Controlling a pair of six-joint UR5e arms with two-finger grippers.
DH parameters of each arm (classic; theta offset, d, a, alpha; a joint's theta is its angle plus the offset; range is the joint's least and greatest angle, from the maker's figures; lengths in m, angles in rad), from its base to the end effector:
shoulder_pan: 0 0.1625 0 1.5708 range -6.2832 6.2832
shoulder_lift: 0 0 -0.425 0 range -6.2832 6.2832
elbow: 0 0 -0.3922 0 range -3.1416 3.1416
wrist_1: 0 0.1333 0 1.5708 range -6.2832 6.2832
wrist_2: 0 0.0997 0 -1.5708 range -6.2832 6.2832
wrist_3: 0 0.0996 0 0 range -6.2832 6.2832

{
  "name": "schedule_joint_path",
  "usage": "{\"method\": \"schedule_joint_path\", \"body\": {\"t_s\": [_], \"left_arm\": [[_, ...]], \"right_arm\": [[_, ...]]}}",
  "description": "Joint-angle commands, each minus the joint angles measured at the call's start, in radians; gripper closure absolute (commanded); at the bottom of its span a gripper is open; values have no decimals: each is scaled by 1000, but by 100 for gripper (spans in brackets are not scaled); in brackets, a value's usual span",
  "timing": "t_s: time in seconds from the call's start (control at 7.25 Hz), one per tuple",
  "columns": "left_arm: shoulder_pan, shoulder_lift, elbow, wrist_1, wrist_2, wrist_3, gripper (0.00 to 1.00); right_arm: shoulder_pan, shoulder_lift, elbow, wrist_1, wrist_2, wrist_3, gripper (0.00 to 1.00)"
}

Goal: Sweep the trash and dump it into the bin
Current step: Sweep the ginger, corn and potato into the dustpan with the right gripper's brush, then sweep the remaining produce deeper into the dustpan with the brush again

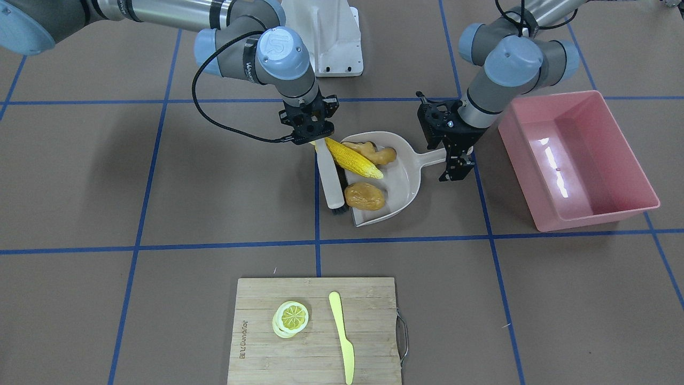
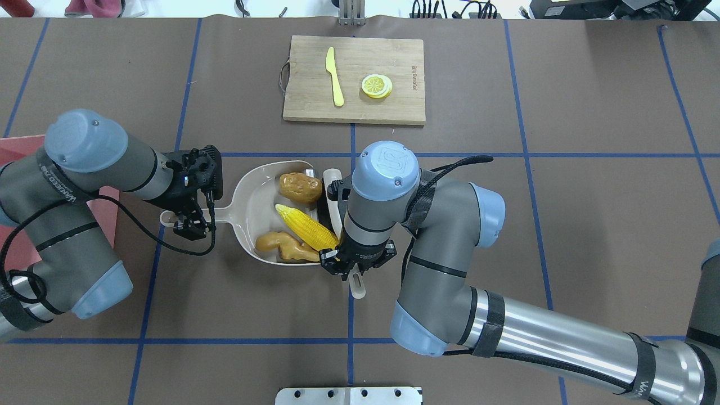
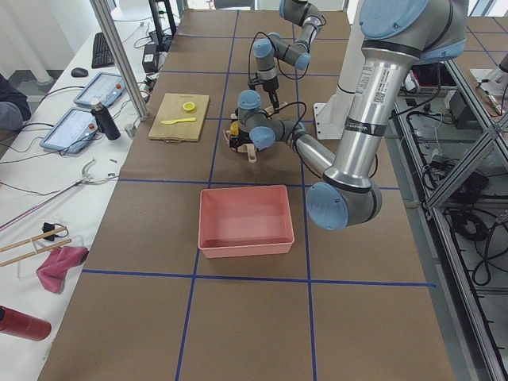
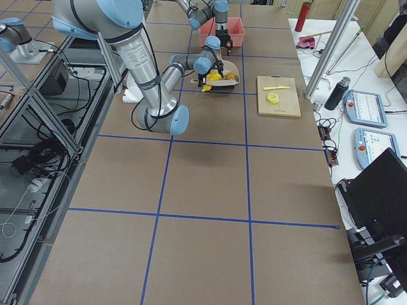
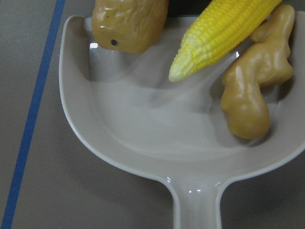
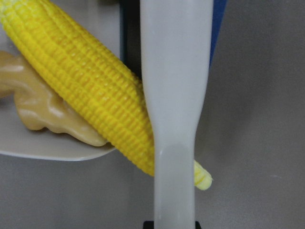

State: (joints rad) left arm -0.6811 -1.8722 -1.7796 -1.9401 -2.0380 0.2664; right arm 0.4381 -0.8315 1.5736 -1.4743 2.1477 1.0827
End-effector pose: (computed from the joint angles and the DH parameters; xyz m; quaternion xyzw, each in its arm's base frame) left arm 0.4108 -0.4468 0.3567 0.3300 0.3264 0.5635 0.6834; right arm -0.6042 -0.3702 0.1931 -0.0581 -0.4653 -0.1377 0.8725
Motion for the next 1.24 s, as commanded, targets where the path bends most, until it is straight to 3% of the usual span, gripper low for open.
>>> {"method": "schedule_joint_path", "body": {"t_s": [0.0, 0.28, 0.55, 0.83, 1.1], "left_arm": [[-3, 11, 0, 1, -11, -9, 13], [-5, 33, 3, 12, -83, -13, 23], [-5, 33, 3, 12, -84, -13, 52], [-5, 31, 3, 12, -84, -13, 64], [-5, 33, 3, 12, -84, -13, 75]], "right_arm": [[1, 9, -50, 162, 21, 64, 100], [-2, 23, -104, 312, 35, 127, 100], [2, 48, -103, 408, 64, 241, 100], [31, 54, -83, 459, 92, 336, 100], [143, 22, -26, 447, 263, 339, 100]]}}
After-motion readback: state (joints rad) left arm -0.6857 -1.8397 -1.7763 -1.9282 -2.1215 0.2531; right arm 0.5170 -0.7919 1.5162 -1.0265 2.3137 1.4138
